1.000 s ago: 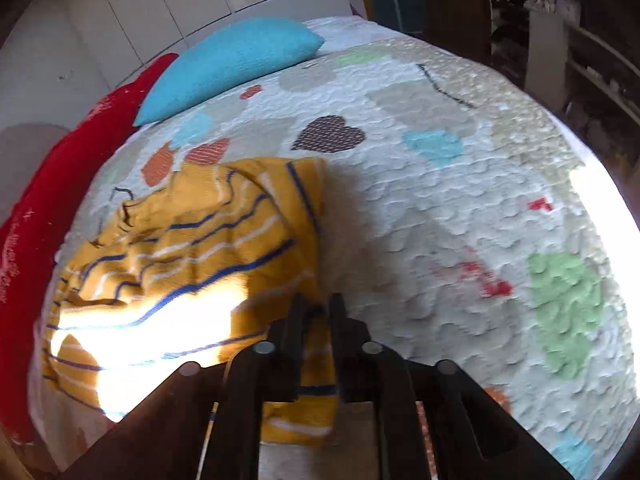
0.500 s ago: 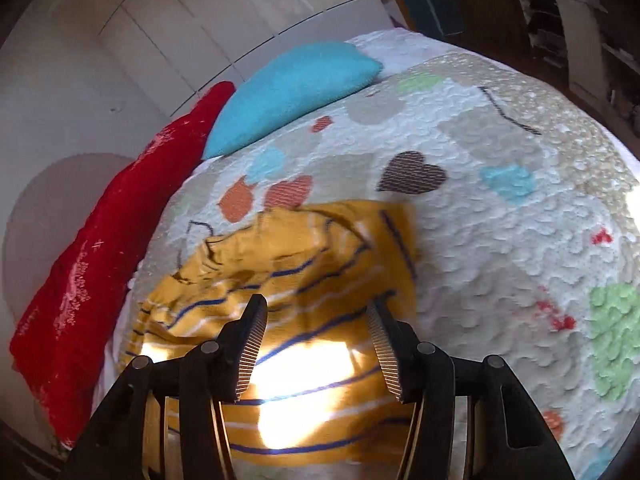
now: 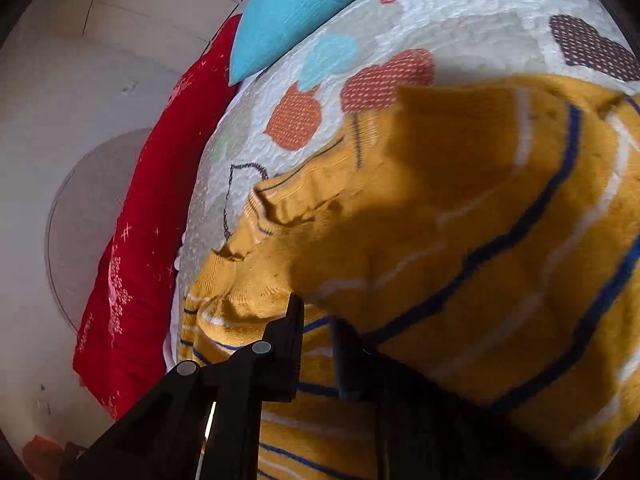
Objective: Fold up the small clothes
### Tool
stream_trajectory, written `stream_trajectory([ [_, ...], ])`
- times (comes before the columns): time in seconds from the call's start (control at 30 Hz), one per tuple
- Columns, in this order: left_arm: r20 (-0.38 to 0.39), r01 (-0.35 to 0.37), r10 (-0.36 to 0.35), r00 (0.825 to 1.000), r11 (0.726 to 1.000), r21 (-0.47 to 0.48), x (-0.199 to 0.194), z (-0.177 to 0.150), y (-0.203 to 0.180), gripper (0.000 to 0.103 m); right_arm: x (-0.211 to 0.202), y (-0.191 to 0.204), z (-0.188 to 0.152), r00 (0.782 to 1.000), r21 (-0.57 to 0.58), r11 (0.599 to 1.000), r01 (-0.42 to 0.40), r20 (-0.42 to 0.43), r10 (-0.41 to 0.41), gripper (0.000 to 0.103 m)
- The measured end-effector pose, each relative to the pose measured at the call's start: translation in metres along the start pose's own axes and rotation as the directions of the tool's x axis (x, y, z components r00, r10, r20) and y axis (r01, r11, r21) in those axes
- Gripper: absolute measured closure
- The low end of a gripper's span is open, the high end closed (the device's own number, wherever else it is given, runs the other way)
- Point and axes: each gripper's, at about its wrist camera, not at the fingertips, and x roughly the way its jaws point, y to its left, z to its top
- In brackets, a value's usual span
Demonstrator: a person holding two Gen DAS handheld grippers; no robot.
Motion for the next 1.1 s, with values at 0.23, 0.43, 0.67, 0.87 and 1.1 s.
stream_trajectory([
  [0.23,-0.020,0.038,-0.038,0.999,0.999,-0.014,0.008,-0.001,0.000,0.000,-0.086,-0.056,0.000,0.990,0.017,0.997,0.075,0.118,-0.076,0.092],
  [0.43,-0.016,0.051,-0.050,0.999,0.998,0.032,0.003,-0.006,-0.017,0.000,-0.146,-0.093,-0.014,0.963,0.078,0.977,0.198,0.168,-0.209,0.053],
  [0.67,0.048,0.016,-0.021,0.999,0.994,0.106,-0.018,-0.008,-0.041,0.000,-0.192,-0.075,-0.075,0.945,-0.051,0.965,0.257,0.224,-0.239,0.039],
  [0.87,0.125,-0.059,0.035,0.992,0.980,0.189,-0.033,-0.005,-0.062,0.000,-0.199,-0.051,-0.140,0.906,-0.222,0.898,0.379,0.289,-0.310,0.036],
  [1.1,0.086,-0.062,0.044,0.995,0.974,0.218,-0.022,-0.009,-0.071,0.000,-0.194,-0.059,-0.168,0.899,-0.227,0.887,0.402,0.282,-0.335,0.035],
])
